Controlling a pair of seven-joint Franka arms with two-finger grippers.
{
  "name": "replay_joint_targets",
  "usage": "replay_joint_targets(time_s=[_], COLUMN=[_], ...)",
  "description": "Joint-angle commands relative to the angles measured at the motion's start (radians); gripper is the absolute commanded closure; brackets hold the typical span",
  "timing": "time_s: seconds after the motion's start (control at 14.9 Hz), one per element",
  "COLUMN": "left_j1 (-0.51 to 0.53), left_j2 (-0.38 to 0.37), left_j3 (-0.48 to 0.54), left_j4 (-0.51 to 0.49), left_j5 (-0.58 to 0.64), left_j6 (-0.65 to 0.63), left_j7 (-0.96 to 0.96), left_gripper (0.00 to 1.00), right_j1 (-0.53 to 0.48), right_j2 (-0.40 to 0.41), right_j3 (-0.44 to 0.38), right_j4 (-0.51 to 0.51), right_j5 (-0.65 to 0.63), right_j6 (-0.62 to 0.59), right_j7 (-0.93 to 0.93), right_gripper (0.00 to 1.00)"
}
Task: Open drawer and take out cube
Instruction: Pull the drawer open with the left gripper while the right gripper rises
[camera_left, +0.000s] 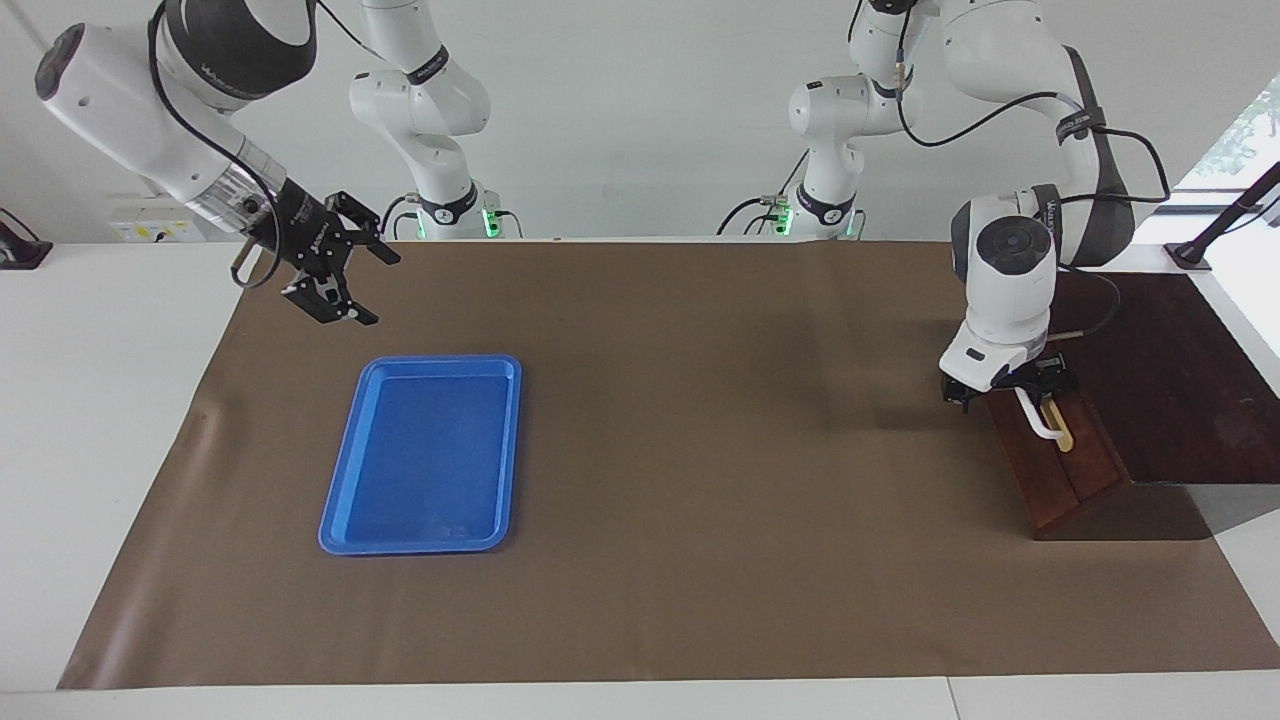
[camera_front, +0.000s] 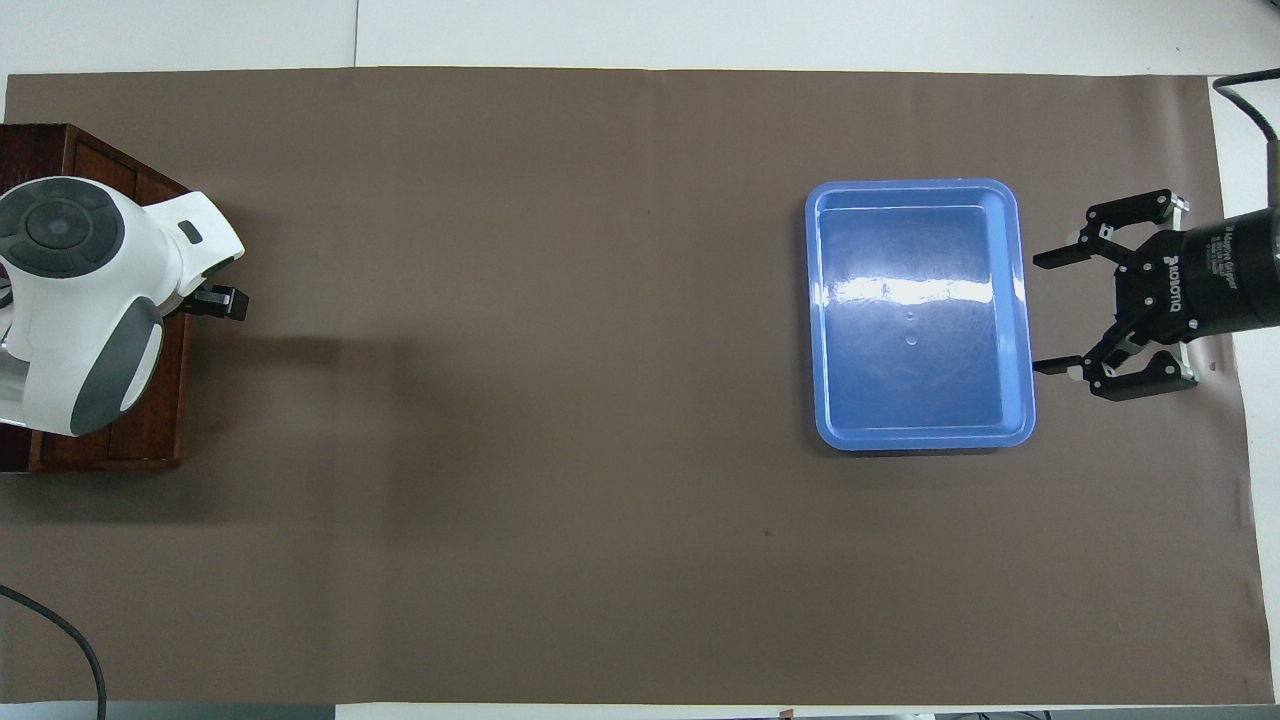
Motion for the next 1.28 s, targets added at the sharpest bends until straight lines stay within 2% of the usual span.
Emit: replay_joint_targets(time_s=[0.0,0.34,0.54,0.81,1.21], left_j1=[-0.022,-0.083,-0.124,-0.190,-0.233], left_j2=[0.002,0.002,0.002,0.000,-0.001], left_j3=[0.004,0.003,0.004,0.003,0.003], left_j4=[-0.012,-0.009,-0.004,-0.001,0.003], left_j5=[0.020,0.015,0.011,-0.012,-0.038], left_j6=[0.027,0.030,0.013,-0.026,-0.043], left_j7=[-0.044,-0.148,-0.173,-0.213,-0.253], left_gripper=[0.00,0.00,0.00,0.00,0.00], right_j1=[0.033,0.176,0.219,0.254,0.294], right_j2=[0.074,0.239,0.264,0.350,0.335], right_j3=[0.005,0.005,0.005,0.005,0.006], right_j4=[0.039,0.208,0.210,0.257,0.196], right_j5=[0.051,0.033,0.034,0.045,0.050], right_j6=[0.049,0.122,0.221,0.225,0.209], right_j7=[-0.052,-0.084,-0.089,-0.138,-0.175], right_gripper=[0.03,0.04,0.06,0.06,0.00])
